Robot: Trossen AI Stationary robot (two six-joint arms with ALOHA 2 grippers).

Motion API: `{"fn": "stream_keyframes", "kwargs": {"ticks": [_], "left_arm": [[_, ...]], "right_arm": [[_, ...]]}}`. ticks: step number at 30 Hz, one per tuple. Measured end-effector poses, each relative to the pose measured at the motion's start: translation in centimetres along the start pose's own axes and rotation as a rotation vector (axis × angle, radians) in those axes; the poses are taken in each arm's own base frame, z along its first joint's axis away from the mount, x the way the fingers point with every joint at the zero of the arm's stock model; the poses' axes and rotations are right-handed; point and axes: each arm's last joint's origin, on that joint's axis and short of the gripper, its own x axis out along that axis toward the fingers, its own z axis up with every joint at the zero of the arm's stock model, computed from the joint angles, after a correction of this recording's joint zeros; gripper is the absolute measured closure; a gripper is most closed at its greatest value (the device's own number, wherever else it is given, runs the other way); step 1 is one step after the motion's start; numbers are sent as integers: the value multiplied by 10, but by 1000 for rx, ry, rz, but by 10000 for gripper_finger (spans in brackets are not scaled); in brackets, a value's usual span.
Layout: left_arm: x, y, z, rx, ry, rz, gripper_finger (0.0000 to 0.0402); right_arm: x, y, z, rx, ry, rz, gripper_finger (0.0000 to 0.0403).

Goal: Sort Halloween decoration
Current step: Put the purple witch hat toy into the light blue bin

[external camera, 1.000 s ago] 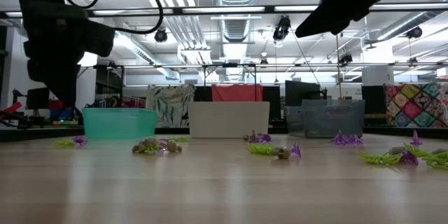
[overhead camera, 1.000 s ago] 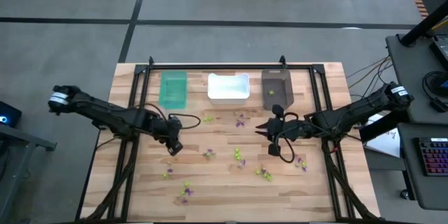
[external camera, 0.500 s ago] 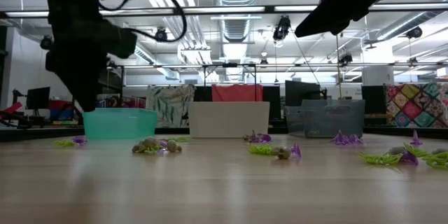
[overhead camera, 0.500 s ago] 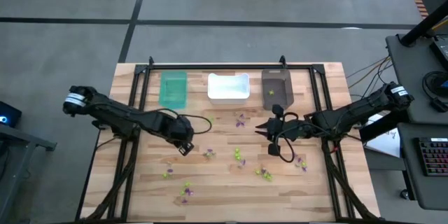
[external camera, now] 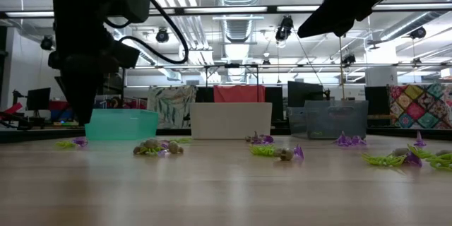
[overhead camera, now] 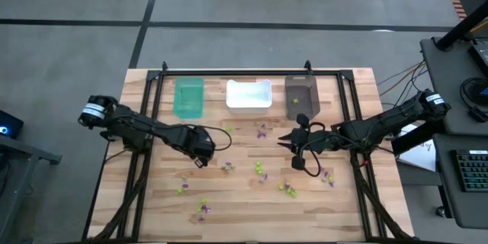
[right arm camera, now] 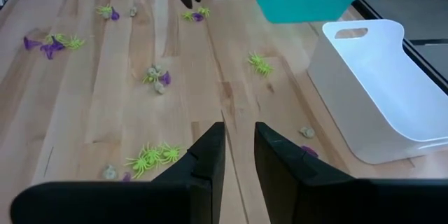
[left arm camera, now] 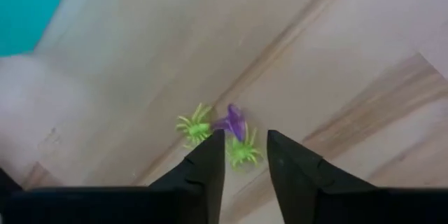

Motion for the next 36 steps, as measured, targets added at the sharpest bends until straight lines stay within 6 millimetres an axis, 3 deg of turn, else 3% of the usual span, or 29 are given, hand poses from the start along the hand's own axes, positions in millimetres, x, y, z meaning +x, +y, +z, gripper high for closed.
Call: {"fn": "stream_keyframes", "kwargs": {"ticks": [6, 25, 36], "left_arm": [[3, 0, 0, -13, -29, -2, 277], [27, -8, -1, 4, 7, 57, 276], [34, -10, -1, 20, 19, 88, 311]], "right_arm": [[0, 0, 0, 2, 0, 0, 335], [0, 0, 0, 11, 0, 0, 335], [0, 0, 0, 11, 0, 0, 335]]}}
